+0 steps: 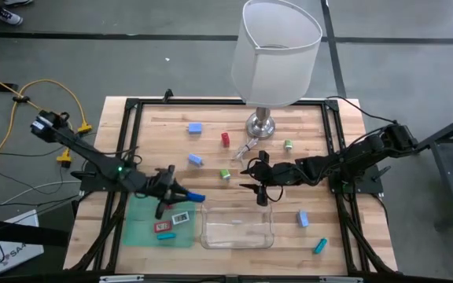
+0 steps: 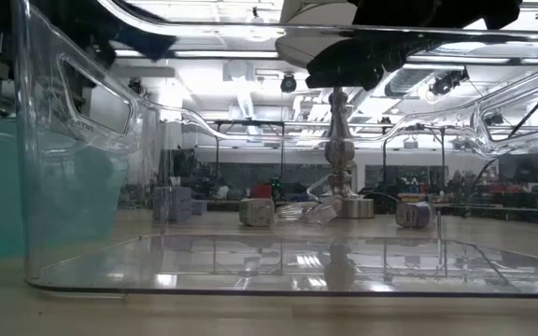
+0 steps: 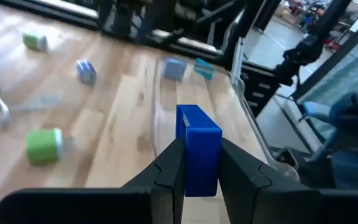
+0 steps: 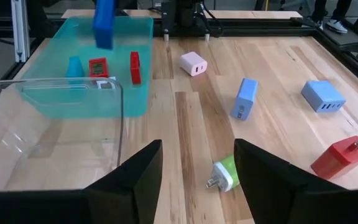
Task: Pick & Place Office items
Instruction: Put the blue timer into the green bin
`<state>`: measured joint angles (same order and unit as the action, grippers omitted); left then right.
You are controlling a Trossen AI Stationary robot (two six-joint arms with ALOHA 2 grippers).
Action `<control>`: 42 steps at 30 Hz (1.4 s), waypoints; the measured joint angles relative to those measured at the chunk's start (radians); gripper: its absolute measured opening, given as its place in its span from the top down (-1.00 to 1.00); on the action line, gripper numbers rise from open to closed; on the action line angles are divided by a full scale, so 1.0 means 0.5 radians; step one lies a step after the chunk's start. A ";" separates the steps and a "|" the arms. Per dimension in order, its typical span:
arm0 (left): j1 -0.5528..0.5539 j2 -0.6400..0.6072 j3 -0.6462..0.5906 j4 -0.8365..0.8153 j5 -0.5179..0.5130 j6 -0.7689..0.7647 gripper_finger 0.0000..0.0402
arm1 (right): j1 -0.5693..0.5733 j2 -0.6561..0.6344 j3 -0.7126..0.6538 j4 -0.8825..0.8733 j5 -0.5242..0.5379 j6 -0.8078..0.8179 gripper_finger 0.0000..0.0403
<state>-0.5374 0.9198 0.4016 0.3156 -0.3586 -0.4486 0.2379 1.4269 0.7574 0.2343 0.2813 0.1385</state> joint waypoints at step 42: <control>-0.599 0.227 -0.031 -0.587 0.188 -1.684 0.65 | 0.000 0.000 0.000 0.002 0.000 0.099 0.08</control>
<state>-0.8368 1.0332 0.3862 0.0222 -0.2646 -1.2907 0.2379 1.4269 0.7574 0.2352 0.2813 0.1879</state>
